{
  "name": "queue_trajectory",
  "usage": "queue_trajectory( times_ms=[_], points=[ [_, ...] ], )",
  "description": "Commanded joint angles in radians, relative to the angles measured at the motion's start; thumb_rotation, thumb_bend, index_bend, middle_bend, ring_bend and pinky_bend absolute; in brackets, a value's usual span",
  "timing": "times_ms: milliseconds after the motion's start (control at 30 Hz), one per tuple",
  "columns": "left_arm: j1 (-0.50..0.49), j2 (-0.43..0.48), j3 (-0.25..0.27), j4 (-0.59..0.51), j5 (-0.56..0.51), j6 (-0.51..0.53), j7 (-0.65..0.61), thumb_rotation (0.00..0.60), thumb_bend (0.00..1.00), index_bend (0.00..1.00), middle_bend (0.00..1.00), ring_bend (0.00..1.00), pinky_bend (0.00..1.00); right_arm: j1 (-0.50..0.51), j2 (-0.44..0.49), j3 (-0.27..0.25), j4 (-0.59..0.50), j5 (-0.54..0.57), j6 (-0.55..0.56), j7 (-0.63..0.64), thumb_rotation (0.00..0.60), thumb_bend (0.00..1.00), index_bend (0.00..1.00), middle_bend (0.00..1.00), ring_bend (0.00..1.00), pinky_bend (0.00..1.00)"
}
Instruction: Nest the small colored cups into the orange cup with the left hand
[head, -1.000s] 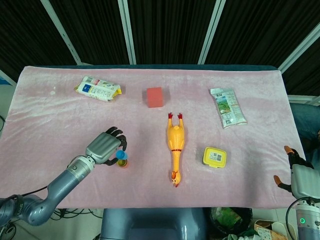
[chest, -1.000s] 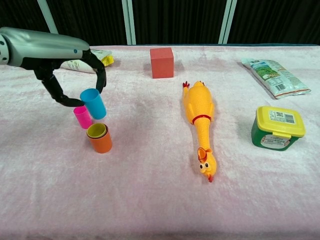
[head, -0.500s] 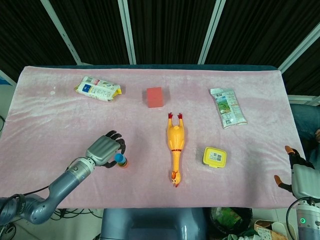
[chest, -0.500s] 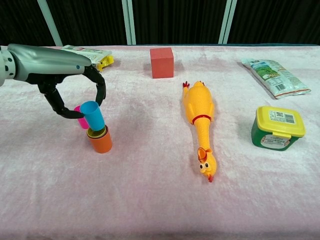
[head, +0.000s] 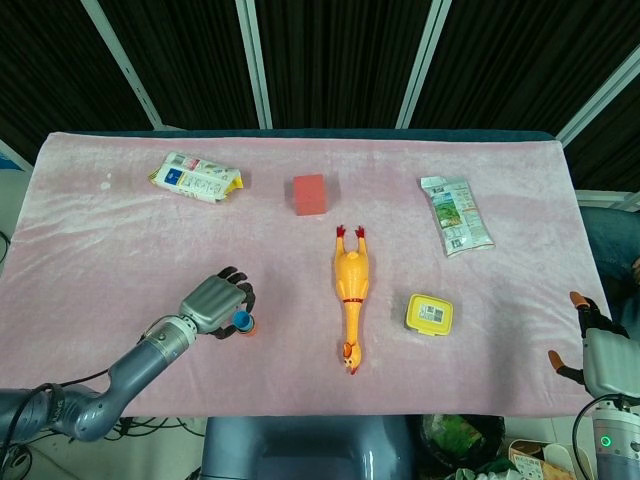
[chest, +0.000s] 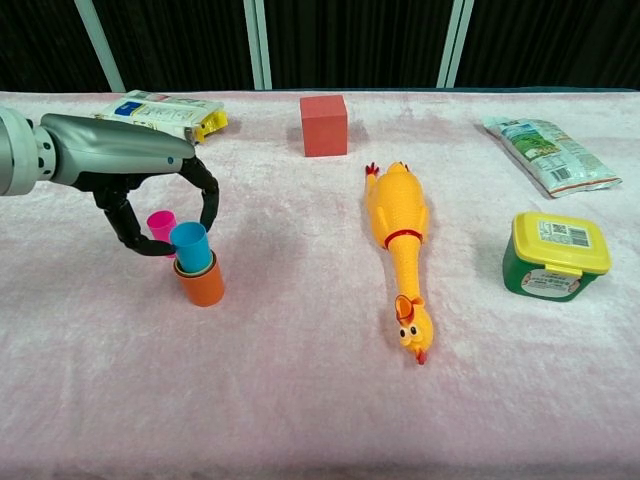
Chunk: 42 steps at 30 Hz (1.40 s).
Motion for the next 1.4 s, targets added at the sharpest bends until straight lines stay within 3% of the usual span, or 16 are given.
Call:
queue_trajectory(
  times_ms=[33, 167, 500, 733, 900, 1400],
  points=[
    [-0.009, -0.001, 0.007, -0.003, -0.02, -0.009, 0.014, 0.6, 0.2, 0.15, 0.22, 0.08, 0.05, 0.0, 0.0, 0.0, 0.0, 0.001, 0.0, 0.0, 0.6, 0.17, 0.11, 0.12, 0.25, 0.26],
    [-0.013, 0.009, 0.001, -0.021, -0.027, 0.001, 0.015, 0.6, 0.19, 0.12, 0.2, 0.07, 0.05, 0.0, 0.001, 0.001, -0.002, 0.005, -0.002, -0.002, 0.6, 0.17, 0.11, 0.12, 0.25, 0.26],
    [0.033, 0.056, -0.04, -0.022, 0.006, 0.084, -0.049, 0.6, 0.2, 0.23, 0.21, 0.07, 0.05, 0.001, 0.0, 0.001, -0.005, 0.012, -0.002, -0.008, 0.6, 0.17, 0.11, 0.12, 0.25, 0.26],
    [0.032, 0.02, -0.063, 0.133, -0.089, -0.005, -0.135, 0.6, 0.23, 0.27, 0.2, 0.07, 0.05, 0.001, 0.001, 0.001, -0.007, 0.016, -0.004, -0.009, 0.6, 0.17, 0.11, 0.12, 0.25, 0.26],
    [0.029, -0.014, -0.065, 0.226, -0.094, -0.063, -0.171, 0.6, 0.24, 0.3, 0.21, 0.07, 0.05, 0.001, 0.002, 0.002, -0.007, 0.019, -0.006, -0.01, 0.6, 0.17, 0.11, 0.12, 0.25, 0.26],
    [0.01, -0.1, -0.043, 0.328, -0.102, -0.143, -0.176, 0.6, 0.25, 0.36, 0.23, 0.07, 0.05, 0.002, 0.004, 0.0, -0.007, 0.017, -0.008, -0.007, 0.6, 0.17, 0.11, 0.12, 0.25, 0.26]
  ],
)
